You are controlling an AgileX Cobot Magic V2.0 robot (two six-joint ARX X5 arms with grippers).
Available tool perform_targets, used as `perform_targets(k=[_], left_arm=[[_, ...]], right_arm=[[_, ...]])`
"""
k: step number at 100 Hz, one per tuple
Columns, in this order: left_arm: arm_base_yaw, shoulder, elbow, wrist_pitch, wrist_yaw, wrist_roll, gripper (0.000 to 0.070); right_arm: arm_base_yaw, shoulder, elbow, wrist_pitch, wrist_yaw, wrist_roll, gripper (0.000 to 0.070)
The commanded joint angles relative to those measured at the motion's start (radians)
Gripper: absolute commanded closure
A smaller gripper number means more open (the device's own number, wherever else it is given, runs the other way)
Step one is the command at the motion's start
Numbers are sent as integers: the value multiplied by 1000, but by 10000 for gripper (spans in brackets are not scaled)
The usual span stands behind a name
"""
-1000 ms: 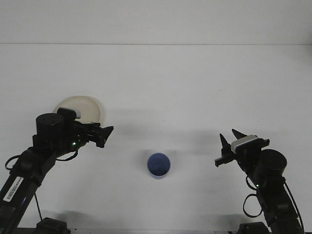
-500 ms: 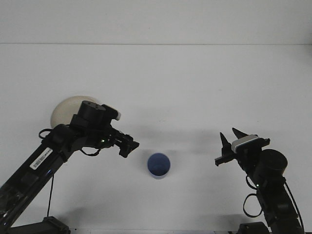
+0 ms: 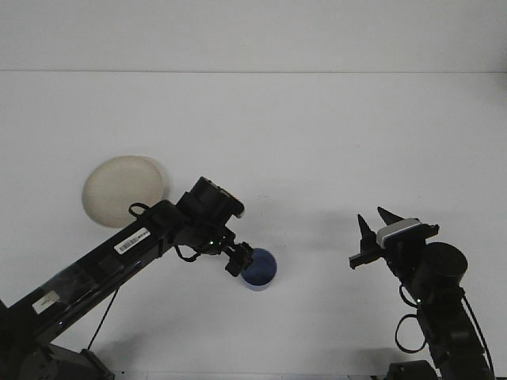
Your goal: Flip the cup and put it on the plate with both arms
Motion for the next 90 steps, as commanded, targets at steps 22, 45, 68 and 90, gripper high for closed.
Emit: perform_targets(k=[22, 45, 68, 90], left_arm=[[-42, 93, 17, 28, -13, 13, 236], [-84, 146, 18, 42, -58, 13, 254], [-109, 153, 18, 75, -84, 10, 685], [-109, 150, 18, 72, -86, 1, 687]], right_arm=[[1, 4, 4, 10, -1, 15, 394], [1, 4, 4, 10, 0, 19, 394], [1, 4, 4, 10, 0, 19, 394], [1, 4, 4, 10, 0, 18, 394]])
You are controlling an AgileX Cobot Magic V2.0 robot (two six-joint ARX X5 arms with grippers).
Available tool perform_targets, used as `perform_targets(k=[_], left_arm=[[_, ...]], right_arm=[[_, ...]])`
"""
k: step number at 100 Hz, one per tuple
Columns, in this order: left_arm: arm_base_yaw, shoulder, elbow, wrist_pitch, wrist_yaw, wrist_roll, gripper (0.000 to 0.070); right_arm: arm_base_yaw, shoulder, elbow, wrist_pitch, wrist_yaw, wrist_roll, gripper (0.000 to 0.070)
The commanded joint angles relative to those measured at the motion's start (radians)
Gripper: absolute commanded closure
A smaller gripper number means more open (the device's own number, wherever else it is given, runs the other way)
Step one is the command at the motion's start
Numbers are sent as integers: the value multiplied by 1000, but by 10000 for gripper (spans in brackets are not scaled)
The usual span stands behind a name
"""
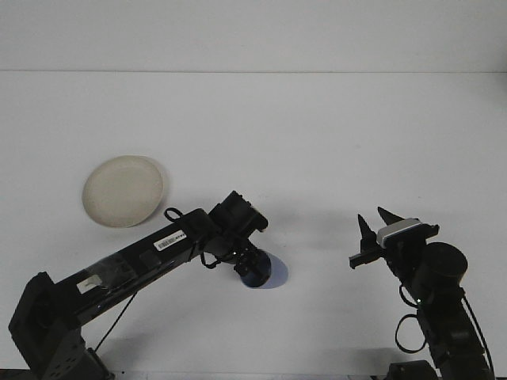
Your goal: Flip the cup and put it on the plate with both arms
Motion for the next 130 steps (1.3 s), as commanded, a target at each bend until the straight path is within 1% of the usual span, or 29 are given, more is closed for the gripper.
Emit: perform_targets(k=[1, 13, 31, 40, 60, 66, 83, 96, 117, 130], left_arm=[[-9, 16, 19, -6, -3, 1, 687], [9, 9, 50, -56, -3, 2, 686], [78, -29, 146, -139, -4, 34, 686], [136, -61, 202, -179, -29, 45, 686], [335, -119, 325, -289, -119, 90, 686], [407, -125, 352, -315, -135, 101, 686], [602, -127, 378, -348, -136, 112, 686], [723, -118, 377, -346, -136, 114, 686], [875, -84, 377, -365, -135, 114, 686], [938, -44, 377, -367, -135, 116, 686]], right_arm=[[1, 4, 4, 9, 0, 11, 395], [1, 4, 4, 9, 0, 11, 394], [1, 4, 4, 9, 4, 11, 394], [1, 4, 4, 9, 4, 11, 394], [1, 4, 4, 9, 4, 11, 394], [1, 4, 4, 9, 4, 11, 394], [1, 4, 4, 9, 4, 11, 394], [1, 4, 4, 9, 4, 11, 394], [1, 4, 4, 9, 4, 11, 394], [1, 4, 4, 9, 4, 11, 394]])
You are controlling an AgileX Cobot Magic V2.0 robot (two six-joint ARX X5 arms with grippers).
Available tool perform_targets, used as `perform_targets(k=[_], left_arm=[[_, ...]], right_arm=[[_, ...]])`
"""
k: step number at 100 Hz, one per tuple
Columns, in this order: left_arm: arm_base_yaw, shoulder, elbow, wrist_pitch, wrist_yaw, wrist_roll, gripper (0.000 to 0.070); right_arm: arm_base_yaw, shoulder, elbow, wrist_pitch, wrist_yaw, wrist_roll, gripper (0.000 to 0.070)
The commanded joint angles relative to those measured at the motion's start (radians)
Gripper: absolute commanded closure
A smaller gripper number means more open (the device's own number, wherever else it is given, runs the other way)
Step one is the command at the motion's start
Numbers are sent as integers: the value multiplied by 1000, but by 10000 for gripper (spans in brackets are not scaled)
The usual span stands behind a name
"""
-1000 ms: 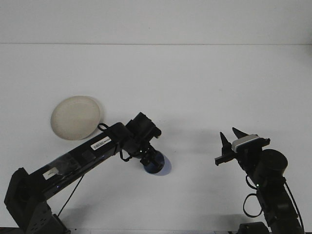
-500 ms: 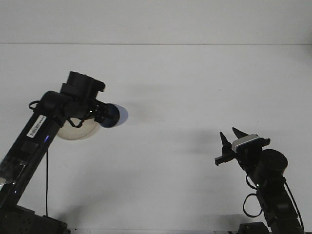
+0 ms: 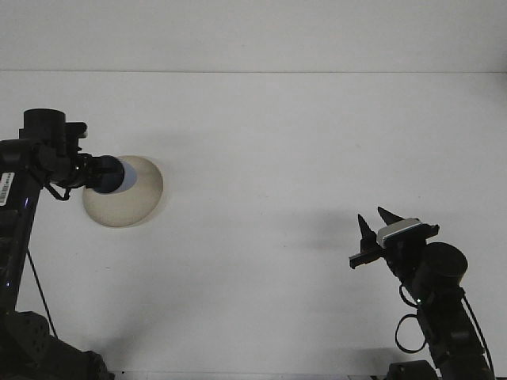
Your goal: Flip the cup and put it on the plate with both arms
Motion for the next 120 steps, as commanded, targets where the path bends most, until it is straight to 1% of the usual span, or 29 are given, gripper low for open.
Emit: perform_targets(k=[1, 20, 35, 66, 69, 71, 73, 74, 75, 80, 83, 85, 87, 97, 112, 120], left_arm=[[19, 37, 22, 4, -3, 13, 686], [69, 118, 22, 16, -1, 17, 686], [81, 185, 22, 29, 40, 28, 687], [79, 262, 22, 40, 40, 36, 678], [79, 262, 22, 45, 40, 38, 655], [79, 262, 22, 50, 40, 38, 617], [79, 262, 22, 56, 40, 37, 567], [80, 262, 22, 60, 40, 36, 524], [80, 261, 22, 61, 40, 36, 509], [80, 256, 23, 71, 43, 30, 365], [81, 254, 26, 77, 51, 23, 305], [82, 253, 29, 78, 62, 23, 283], [82, 248, 31, 78, 78, 24, 274], [83, 221, 56, 79, 145, 24, 277], [83, 129, 105, 79, 149, 24, 278], [87, 52, 114, 85, 148, 24, 278]], right_arm=[[1, 4, 4, 9, 3, 11, 394], [1, 4, 4, 9, 3, 11, 394], [1, 4, 4, 9, 3, 11, 394], [1, 4, 4, 9, 3, 11, 394], [1, 4, 4, 9, 3, 11, 394], [1, 4, 4, 9, 3, 11, 394], [1, 4, 4, 8, 3, 11, 394], [1, 4, 4, 9, 3, 11, 394], [1, 4, 4, 8, 3, 11, 395], [1, 4, 4, 9, 3, 11, 394], [1, 4, 4, 9, 3, 11, 394], [1, 4, 4, 9, 3, 11, 395], [1, 4, 4, 8, 3, 11, 394], [1, 4, 4, 8, 3, 11, 394], [1, 4, 4, 8, 6, 10, 394], [0, 4, 4, 8, 42, 3, 394]])
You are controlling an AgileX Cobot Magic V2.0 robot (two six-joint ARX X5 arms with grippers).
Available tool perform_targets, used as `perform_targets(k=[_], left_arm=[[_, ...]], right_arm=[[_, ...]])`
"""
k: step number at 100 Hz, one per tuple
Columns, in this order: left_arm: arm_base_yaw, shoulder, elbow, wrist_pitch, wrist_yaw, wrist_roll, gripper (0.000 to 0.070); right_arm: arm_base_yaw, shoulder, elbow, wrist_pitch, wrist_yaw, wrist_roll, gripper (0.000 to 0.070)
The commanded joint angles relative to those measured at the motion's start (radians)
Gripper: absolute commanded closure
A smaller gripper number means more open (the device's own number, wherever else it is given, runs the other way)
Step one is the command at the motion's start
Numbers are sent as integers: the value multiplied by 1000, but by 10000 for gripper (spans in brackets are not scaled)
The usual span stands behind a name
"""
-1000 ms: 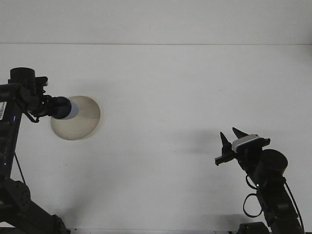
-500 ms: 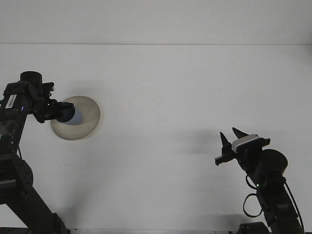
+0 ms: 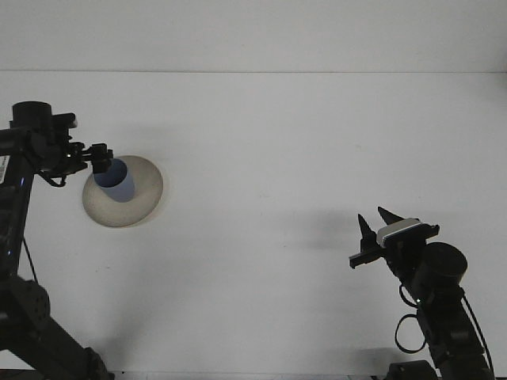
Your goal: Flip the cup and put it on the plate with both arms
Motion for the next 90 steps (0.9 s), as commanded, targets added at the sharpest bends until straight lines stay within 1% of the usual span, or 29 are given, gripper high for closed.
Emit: perform_targets(k=[1, 8, 16, 23, 34, 42, 49, 52, 55, 57, 61, 66, 73, 80, 90], left_arm=[[8, -68, 35, -1, 8, -1, 278], [11, -147, 36, 2, 8, -1, 278], [13, -232, 36, 6, 8, -1, 281], [13, -309, 36, 6, 8, -1, 304], [13, -405, 32, -7, 8, 3, 445], [13, -472, 0, -3, 8, 7, 514], [13, -539, -73, 34, 8, 15, 604], [13, -573, -121, 65, 8, 20, 652], [13, -608, -175, 100, 8, 27, 696], [13, -632, -216, 130, 8, 28, 688], [13, -683, -307, 198, 8, 29, 687], [13, -748, -431, 295, 7, 29, 687], [13, -838, -617, 452, 5, 34, 687], [13, -927, -803, 619, 5, 35, 687], [13, -1039, -1025, 838, 5, 29, 687]], right_arm=[[0, 4, 4, 8, 27, 2, 394], [-2, 4, 4, 12, 48, -1, 394], [-2, 4, 4, 18, 55, 4, 394], [-2, 3, 4, 24, 55, 12, 394], [-2, 3, 4, 31, 58, 31, 394], [-2, 1, 4, 39, 76, 52, 394], [-3, -7, 4, 50, 87, 68, 396], [-6, -12, 4, 59, 89, 76, 403], [-10, -16, 4, 72, 89, 80, 431], [-13, -19, 4, 76, 89, 84, 462], [-19, -26, 4, 86, 90, 89, 553], [-30, -35, 4, 100, 92, 105, 700], [-47, -53, 4, 108, 110, 127, 700], [-64, -72, 4, 108, 131, 132, 700], [-90, -106, 4, 108, 133, 132, 700]])
